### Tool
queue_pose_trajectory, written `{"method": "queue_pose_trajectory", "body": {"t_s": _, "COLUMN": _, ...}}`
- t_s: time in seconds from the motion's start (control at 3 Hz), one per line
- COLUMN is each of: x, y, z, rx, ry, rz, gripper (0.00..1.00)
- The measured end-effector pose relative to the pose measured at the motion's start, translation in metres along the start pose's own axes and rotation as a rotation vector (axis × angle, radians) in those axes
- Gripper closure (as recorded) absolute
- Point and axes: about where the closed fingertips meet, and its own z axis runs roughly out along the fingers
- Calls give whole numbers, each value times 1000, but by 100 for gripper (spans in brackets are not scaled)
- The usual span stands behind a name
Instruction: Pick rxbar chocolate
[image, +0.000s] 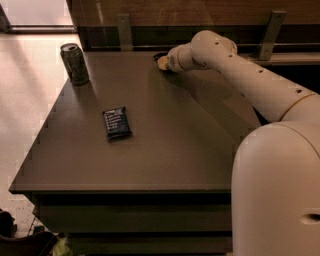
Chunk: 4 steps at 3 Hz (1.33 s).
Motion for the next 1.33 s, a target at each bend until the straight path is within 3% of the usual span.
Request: {"method": "queue_pose_trajectory", "body": {"t_s": 1.33, "x": 0, "y": 0, "z": 0, "rx": 0, "ry": 0, "rz": 0, "gripper": 100}}
